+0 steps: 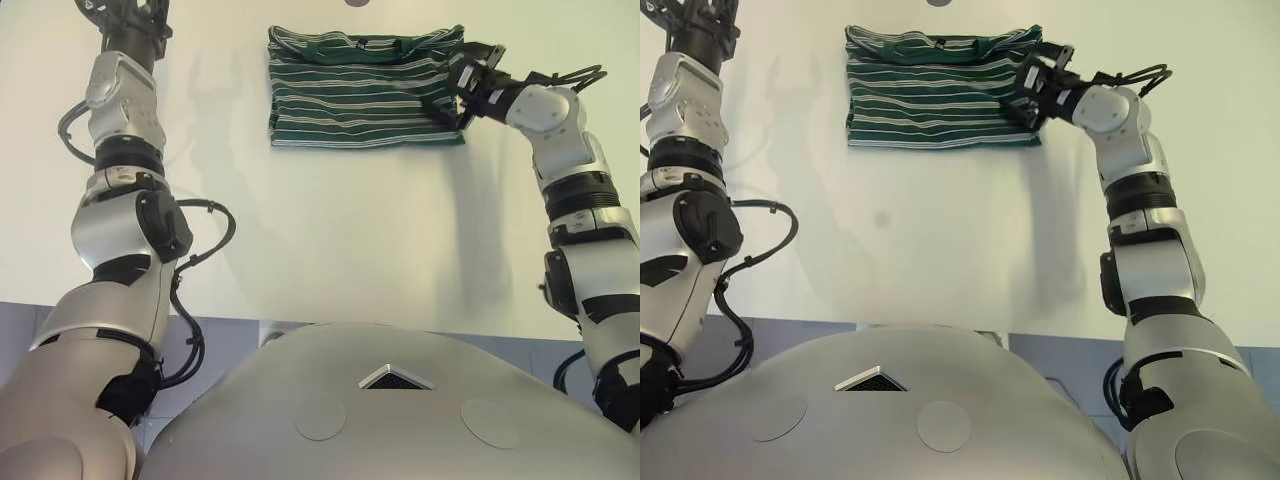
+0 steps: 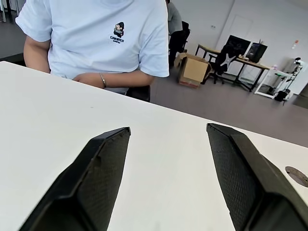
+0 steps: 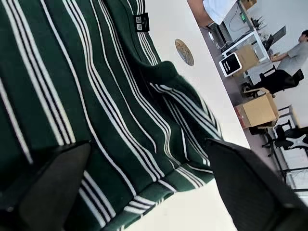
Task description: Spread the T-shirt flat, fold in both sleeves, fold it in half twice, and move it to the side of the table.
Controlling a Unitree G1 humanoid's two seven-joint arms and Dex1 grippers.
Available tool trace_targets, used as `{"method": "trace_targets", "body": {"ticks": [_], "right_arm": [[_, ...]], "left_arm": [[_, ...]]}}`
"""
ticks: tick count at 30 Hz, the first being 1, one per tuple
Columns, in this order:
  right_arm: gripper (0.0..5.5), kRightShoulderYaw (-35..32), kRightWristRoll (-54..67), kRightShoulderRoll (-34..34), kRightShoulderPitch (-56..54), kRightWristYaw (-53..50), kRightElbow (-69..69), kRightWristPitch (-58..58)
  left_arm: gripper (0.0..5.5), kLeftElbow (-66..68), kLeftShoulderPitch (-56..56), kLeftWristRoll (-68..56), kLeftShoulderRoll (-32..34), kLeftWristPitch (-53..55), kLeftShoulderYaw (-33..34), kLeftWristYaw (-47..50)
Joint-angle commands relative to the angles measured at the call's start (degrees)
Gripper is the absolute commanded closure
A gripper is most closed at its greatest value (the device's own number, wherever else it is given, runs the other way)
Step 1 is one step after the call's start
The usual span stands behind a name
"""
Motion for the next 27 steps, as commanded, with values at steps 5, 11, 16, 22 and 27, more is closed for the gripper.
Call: {"method": "trace_targets", "body": {"ticks": [5, 11, 16, 22, 27], "right_arm": [[1.13, 6.56, 17.06, -10.06, 19.97, 23.84, -43.52, 12.22], [1.13, -1.45, 30.33, -8.59, 13.76, 25.89, -55.57, 29.84], [1.13, 0.81, 23.38, 4.1, 4.26, 12.75, -45.91, 30.58], [1.13, 10.28, 9.98, 19.2, -4.37, -1.46, -18.82, 18.81], [1.13, 14.78, -0.28, 24.2, -9.77, -14.6, 9.27, 12.0]], "left_arm": [[2.59, -15.03, 8.63, -0.39, 0.93, 4.57, -1.07, 0.2], [2.59, -21.78, 12.23, -0.58, 0.66, 7.07, -0.91, 1.15], [2.59, -30.59, 15.33, 0.21, -0.87, 8.71, -4.54, -0.35], [2.59, -34.85, 17.17, -0.12, -1.99, 10.61, -6.89, -1.0], [2.59, -35.6, 18.6, 0.19, -3.23, 10.97, -7.7, -0.49]]}}
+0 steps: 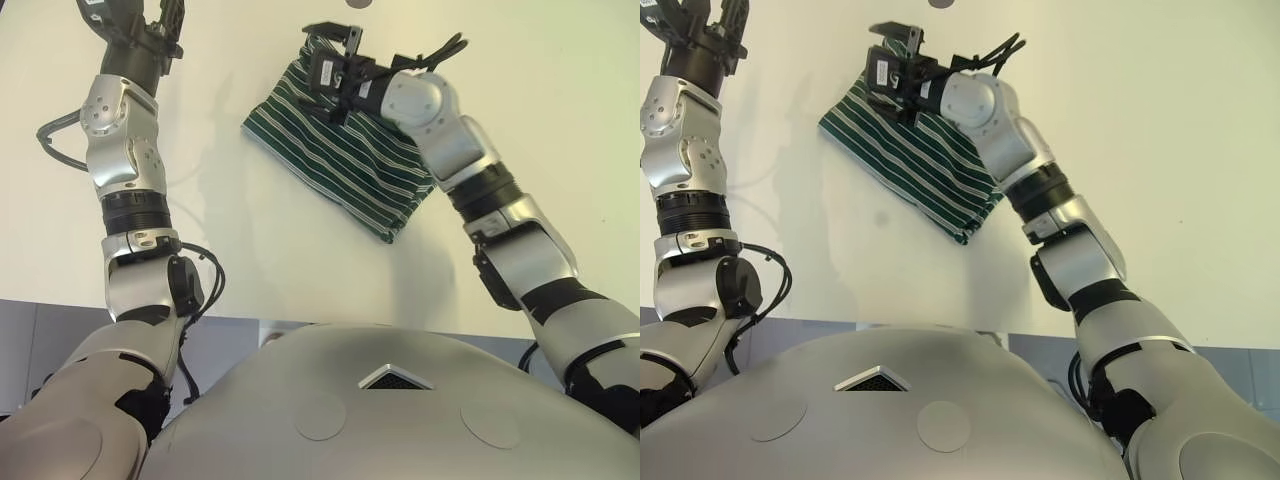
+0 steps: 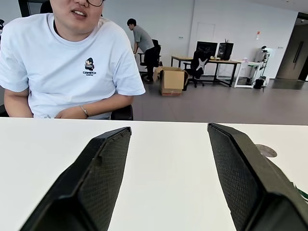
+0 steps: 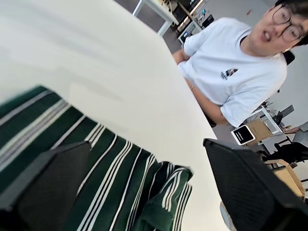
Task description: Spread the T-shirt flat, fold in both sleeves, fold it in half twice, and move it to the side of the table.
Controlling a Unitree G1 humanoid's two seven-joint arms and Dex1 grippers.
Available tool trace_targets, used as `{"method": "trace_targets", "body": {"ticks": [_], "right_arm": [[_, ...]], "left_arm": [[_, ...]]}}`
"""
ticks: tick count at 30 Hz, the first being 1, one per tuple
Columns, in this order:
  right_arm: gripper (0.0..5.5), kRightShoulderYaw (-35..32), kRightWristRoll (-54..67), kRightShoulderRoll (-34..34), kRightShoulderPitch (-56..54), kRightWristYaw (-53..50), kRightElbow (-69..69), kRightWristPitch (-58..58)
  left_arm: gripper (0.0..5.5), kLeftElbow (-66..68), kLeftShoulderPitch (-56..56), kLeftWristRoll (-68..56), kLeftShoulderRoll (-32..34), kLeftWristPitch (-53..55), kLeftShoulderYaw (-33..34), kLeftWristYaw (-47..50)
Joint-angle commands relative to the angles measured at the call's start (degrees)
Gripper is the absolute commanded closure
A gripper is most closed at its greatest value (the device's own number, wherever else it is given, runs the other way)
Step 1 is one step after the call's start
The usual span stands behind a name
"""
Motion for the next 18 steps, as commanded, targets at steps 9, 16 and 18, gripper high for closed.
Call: {"method": "trace_targets", "body": {"ticks": [9, 16, 18], "right_arm": [[1.13, -6.05, -5.31, 0.7, -7.67, -27.12, 34.51, 1.64], [1.13, -24.24, 11.63, 0.7, -10.98, -20.73, 29.75, -3.3], [1.13, -28.56, 17.61, 0.92, -11.16, -14.18, 24.9, -3.48]], "left_arm": [[2.59, -5.4, 3.84, 0.96, -3.12, 1.49, -3.1, 1.46], [2.59, -26.47, 12.01, 5.77, -4.52, 2.1, -24.63, -10.27], [2.59, -30.35, 11.94, 7.31, -6.31, 2.5, -30.23, -11.4]]}}
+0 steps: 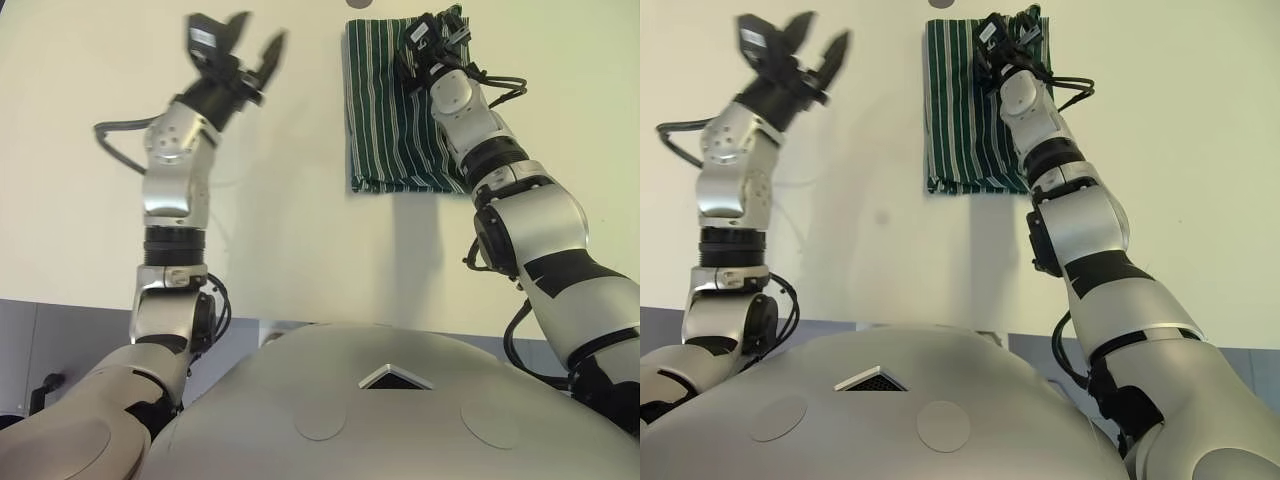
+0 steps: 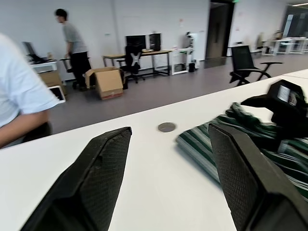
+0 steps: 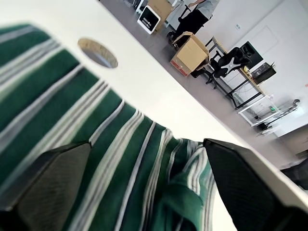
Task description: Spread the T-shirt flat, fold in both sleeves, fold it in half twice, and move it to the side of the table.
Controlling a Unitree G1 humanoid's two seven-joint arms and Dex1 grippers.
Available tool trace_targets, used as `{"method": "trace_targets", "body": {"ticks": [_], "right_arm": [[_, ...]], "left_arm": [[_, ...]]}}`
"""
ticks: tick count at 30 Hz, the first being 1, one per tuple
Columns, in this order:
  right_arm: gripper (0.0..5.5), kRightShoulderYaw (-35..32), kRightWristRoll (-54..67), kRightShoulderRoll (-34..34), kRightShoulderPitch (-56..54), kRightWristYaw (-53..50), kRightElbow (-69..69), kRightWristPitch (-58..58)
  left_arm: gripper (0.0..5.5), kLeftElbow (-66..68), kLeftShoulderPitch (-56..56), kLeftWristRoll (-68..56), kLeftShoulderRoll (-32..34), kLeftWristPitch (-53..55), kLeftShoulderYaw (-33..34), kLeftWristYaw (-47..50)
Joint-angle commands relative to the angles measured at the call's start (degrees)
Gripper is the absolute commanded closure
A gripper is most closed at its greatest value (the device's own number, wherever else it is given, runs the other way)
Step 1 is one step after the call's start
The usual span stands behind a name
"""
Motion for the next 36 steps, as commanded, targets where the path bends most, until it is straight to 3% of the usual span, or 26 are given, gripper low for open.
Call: {"method": "trace_targets", "body": {"ticks": [1, 4, 7, 10, 16, 22, 29, 36], "right_arm": [[1.13, -7.28, 9.84, 0.45, -1.64, 10.33, -8.6, -0.23], [1.13, -10.14, 13.42, -1.78, -0.92, 13.44, -18.12, 2.8], [1.13, -10.77, 16.25, -3.97, 2.04, 18.6, -29.42, 8.62], [1.13, -10.08, 18.06, -7.28, 6.47, 23.29, -41.98, 14.83], [1.13, -7.11, 16.03, -12.3, 12.92, 28.22, -53.71, 20.88], [1.13, 1.68, 15.93, -20.3, 26.21, 41.87, -70.88, 24.13], [1.13, 5.67, 17.78, -29.69, 38.37, 51.08, -87.18, 30.63], [1.13, 2.28, 13.09, -40.94, 45.76, 54.06, -83.45, 25.6]], "left_arm": [[2.59, -6.19, -0.34, 3.29, -2.78, 1.13, -9.27, -1.9], [2.59, -0.35, -4.68, 9.99, -4.57, 1.12, -15.27, -0.94], [2.59, 8.13, -6.84, 22.2, -0.54, 2.05, -23.87, -1.9], [2.59, 10.91, -6.88, 26.58, 2.1, 4.03, -26.3, -3.87], [2.59, 4.41, -0.85, 25.99, 7.17, 5.89, -25.05, -8.03], [2.59, -17.12, 13.14, 24.64, 15.92, 11.61, -23.64, -11.75], [2.59, -17.61, 13.34, 26.08, 11.03, 16.93, -23.18, -6.5], [2.59, -15.45, 13.46, 26.38, 11.14, 16.55, -22.52, -4.58]]}}
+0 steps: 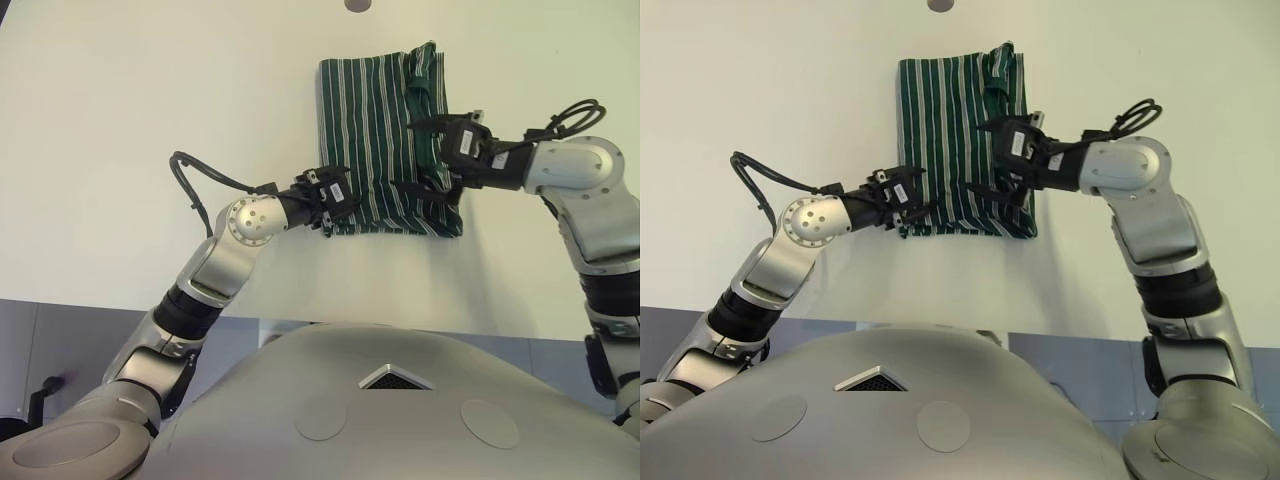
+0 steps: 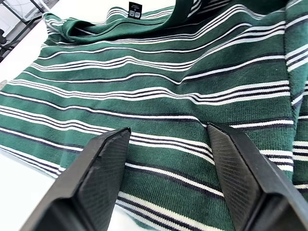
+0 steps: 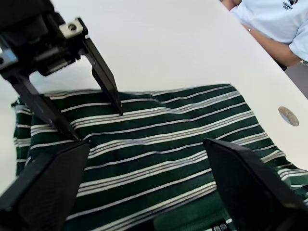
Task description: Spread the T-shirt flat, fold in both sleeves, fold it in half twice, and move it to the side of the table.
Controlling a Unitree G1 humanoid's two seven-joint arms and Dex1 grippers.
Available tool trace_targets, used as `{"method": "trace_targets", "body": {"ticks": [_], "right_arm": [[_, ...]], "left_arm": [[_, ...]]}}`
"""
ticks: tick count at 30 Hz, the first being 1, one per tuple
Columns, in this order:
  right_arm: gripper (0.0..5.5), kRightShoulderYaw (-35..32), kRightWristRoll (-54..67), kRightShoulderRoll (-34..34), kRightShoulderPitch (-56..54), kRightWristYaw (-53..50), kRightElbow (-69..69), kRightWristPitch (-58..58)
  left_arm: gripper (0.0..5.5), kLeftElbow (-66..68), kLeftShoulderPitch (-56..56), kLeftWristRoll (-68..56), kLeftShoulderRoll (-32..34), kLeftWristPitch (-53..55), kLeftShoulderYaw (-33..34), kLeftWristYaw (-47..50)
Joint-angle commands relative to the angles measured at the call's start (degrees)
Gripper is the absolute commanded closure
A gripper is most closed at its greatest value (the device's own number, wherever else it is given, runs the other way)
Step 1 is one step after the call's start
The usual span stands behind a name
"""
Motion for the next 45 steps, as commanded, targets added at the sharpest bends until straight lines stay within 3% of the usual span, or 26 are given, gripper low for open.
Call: {"method": "trace_targets", "body": {"ticks": [1, 4, 9, 14, 18, 22, 26, 31, 38, 45], "right_arm": [[1.13, -2.84, -1.98, -6.19, 4.0, 2.11, 3.02, -4.36], [1.13, -4.68, -3.31, -8.85, 6.56, 2.09, 6.79, -7.22], [1.13, -9.15, -2.8, -8.54, 6.01, -1.06, 11.78, -5.74], [1.13, -9.57, -3.34, -7.94, 5.4, -1.75, 13.85, -5.41], [1.13, -11.24, -1.67, -1.34, -1.09, -8.42, 12.7, -4.06], [1.13, -11.38, 0.96, 8.81, -9.11, -16.77, 9.9, 0.81], [1.13, -4.87, -1.47, 21.67, -13.74, -26.06, 11.39, 4.97], [1.13, 2.63, -8.56, 29.04, -14.48, -32.77, 23.12, 2.51], [1.13, -1.26, -12.77, 26.57, -14.32, -38.55, 37.34, -4.72], [1.13, -11.63, -7.86, 24.63, -14.47, -40.81, 41.91, -6.45]], "left_arm": [[2.59, 2.12, 0.51, 1.65, 1.4, 0.7, 0.49, 0.97], [2.59, 3.39, 1.18, 2.29, 2.57, -0.3, 0.83, 1.67], [2.59, 4.79, 2.44, 2.47, 4.58, -2.05, 1.63, 2.05], [2.59, 2.57, 4.81, -0.06, 6.35, -1.4, 5.02, 1.28], [2.59, -0.43, 6.15, -2.26, 9.06, -0.31, 10.13, -0.19], [2.59, -1.7, 6.04, -3.23, 9.4, 0.6, 11.08, -0.84], [2.59, -1.35, 5.21, -2.57, 7.37, 1.15, 9.28, -0.15], [2.59, -0.49, 4.62, -1.81, 5.64, 1.38, 7.69, 1.14], [2.59, 0.29, 5.15, -1.54, 4.77, 1.36, 7.44, 2.45], [2.59, 1.25, 5.56, -1.73, 5.25, 0.53, 7.8, 2.92]]}}
